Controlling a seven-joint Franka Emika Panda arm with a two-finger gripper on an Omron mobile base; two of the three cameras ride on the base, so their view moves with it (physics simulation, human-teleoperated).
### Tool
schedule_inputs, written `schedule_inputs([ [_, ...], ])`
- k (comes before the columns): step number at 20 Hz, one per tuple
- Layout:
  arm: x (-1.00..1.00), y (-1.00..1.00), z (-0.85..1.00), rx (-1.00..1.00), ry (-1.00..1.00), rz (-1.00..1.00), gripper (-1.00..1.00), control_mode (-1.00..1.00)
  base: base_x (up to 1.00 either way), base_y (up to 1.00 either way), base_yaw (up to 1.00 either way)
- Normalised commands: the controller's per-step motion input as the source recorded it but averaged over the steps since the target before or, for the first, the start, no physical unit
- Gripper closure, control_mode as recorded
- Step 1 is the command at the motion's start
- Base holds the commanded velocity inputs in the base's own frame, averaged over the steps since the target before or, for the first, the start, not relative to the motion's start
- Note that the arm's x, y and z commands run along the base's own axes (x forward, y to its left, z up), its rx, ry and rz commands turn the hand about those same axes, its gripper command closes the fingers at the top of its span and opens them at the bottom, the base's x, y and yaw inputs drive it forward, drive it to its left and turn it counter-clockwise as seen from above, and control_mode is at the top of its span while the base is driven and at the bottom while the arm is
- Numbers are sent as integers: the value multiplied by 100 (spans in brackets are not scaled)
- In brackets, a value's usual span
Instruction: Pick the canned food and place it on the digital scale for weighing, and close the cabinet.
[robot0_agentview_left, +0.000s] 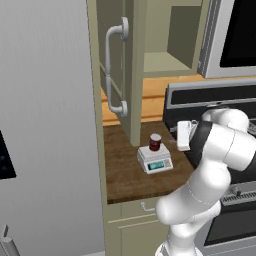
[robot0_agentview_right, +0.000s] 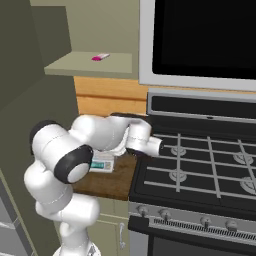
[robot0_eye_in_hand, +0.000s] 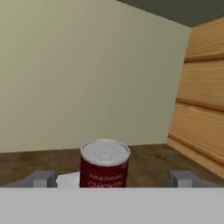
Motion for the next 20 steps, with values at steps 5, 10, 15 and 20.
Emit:
schedule_inputs([
  [5, -93, -14, 81, 3, -43, 0, -100, -100, 0, 0, 0],
  [10, -95, 0, 99, 0, -37, 0, -100, -100, 0, 0, 0],
  [15, -100, 2, 100, -1, -40, 0, -100, -100, 0, 0, 0],
  [20, -100, 8, 100, -1, -35, 0, -100, -100, 0, 0, 0],
])
